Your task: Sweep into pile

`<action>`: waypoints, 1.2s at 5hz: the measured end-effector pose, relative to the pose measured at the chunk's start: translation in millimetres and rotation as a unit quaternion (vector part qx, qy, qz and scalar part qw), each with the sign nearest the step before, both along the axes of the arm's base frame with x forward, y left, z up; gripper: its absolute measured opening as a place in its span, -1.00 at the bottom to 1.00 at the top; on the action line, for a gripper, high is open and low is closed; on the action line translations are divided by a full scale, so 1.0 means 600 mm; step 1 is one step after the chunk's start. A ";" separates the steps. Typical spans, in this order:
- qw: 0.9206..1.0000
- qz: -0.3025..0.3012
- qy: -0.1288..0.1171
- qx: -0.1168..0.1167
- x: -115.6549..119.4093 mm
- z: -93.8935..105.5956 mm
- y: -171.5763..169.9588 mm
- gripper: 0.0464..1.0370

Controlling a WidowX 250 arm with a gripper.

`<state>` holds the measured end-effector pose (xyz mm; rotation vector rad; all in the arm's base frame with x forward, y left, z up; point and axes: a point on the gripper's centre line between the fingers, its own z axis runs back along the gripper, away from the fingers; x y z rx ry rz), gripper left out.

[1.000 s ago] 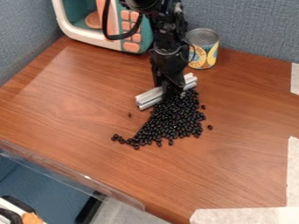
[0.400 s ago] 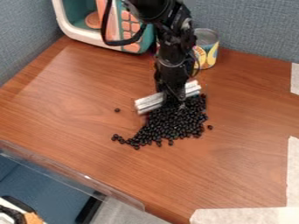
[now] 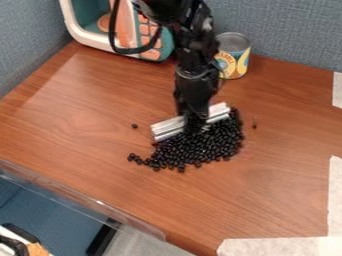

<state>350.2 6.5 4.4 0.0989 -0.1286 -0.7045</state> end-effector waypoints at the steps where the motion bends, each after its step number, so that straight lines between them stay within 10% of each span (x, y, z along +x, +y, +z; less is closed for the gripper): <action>1: 0.999 0.036 -0.018 -0.014 0.031 0.031 0.045 -0.35; 6: 0.978 0.205 0.019 -0.035 -0.060 0.002 0.245 -0.35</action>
